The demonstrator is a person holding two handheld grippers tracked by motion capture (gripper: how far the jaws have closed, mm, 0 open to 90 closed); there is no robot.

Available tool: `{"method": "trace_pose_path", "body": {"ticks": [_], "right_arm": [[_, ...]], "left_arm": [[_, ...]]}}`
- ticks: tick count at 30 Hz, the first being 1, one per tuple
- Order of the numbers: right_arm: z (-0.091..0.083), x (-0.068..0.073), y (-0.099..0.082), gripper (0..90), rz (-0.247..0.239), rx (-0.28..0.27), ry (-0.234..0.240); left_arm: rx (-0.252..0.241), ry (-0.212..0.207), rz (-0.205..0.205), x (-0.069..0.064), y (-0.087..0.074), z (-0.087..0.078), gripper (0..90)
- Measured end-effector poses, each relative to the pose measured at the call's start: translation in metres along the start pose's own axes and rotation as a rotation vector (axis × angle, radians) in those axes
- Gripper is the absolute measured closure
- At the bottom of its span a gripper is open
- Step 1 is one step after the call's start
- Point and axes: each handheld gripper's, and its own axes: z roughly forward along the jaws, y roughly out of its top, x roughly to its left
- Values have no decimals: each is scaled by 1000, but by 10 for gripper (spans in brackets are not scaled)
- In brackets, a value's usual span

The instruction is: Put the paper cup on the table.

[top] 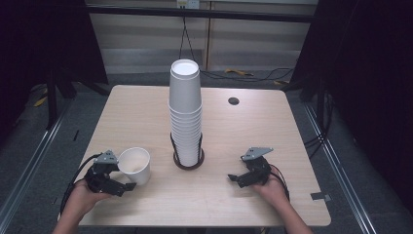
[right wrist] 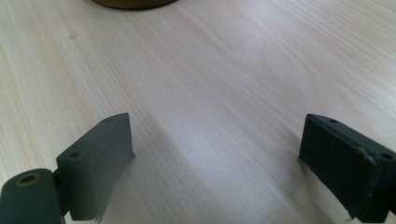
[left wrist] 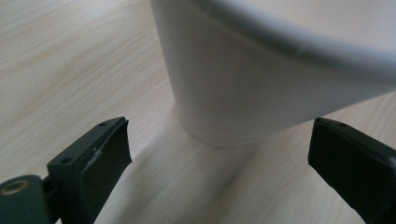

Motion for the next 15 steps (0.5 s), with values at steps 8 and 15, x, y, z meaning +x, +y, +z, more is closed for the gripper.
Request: {"method": "trace_pose_path", "body": {"ticks": [8,15], "right_arm": [[0,0,0,91,0,0,0],[0,0,0,91,0,0,0]], "left_arm": [[5,28,3,2,-9,8,60],[-11,50,17,2,-16,11,61]]}}
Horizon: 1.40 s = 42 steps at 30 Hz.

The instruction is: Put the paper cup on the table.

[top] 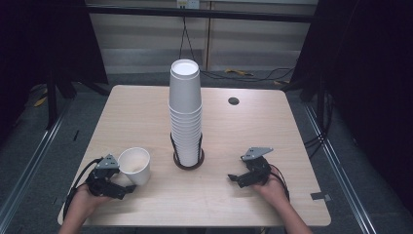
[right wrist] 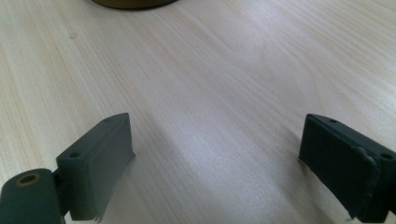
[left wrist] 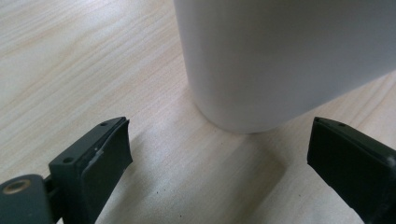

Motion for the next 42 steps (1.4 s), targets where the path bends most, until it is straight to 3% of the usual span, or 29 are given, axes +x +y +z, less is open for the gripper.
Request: {"method": "trace_pose_path", "body": {"ticks": [10,20,24,42], "right_arm": [[0,0,0,91,1,-1,-1],[0,0,0,91,0,-1,-1],[0,0,0,91,1,-1,-1],[0,0,0,91,1,0,0]], "left_arm": [[-25,39,26,2,-10,0,54],[-46,51,52,2,-17,0,33],[-77,52,43,3,-20,1,0],[-76,56,47,3,-21,1,0]]}}
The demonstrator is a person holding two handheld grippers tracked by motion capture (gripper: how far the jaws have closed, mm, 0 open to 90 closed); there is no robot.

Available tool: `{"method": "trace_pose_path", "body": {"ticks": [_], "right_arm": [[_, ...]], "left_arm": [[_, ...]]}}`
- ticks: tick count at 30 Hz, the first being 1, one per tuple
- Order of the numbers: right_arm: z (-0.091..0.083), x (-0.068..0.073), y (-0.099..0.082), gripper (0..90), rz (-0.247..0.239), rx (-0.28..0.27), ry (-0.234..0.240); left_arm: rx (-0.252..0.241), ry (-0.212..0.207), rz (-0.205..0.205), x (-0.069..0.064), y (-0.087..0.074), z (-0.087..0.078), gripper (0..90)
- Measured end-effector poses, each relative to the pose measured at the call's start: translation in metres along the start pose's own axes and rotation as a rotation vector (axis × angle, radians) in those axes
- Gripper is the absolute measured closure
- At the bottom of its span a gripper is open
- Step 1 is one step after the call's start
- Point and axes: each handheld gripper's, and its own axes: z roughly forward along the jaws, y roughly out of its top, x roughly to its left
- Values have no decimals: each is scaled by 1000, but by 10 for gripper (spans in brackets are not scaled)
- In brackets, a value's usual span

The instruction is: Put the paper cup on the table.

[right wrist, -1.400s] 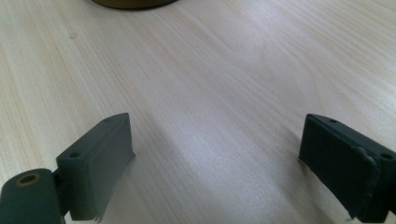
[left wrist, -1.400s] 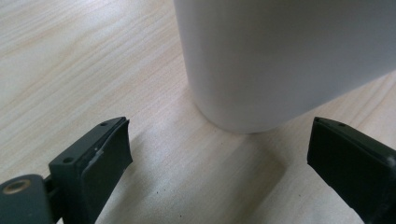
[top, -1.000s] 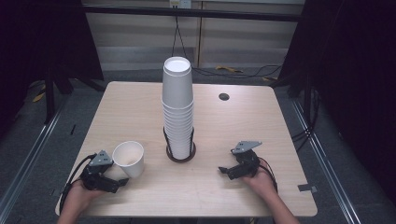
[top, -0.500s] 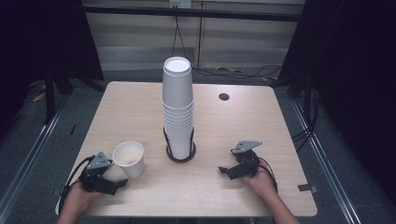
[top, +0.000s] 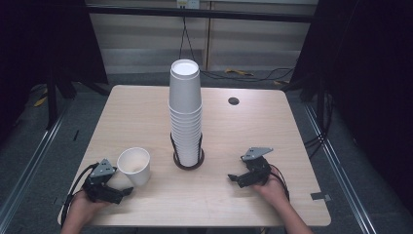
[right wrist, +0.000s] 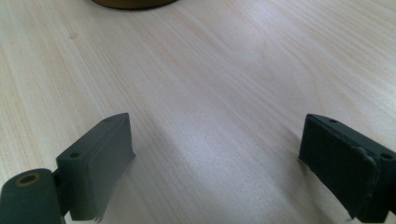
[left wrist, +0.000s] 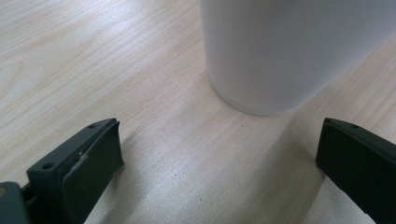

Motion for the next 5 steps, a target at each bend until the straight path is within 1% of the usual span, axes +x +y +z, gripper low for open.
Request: {"method": "trace_pose_path", "body": {"ticks": [5], "right_arm": [[0,0,0,91,0,0,0]], "left_arm": [[-3,8,-9,-1,0,0,3]]}}
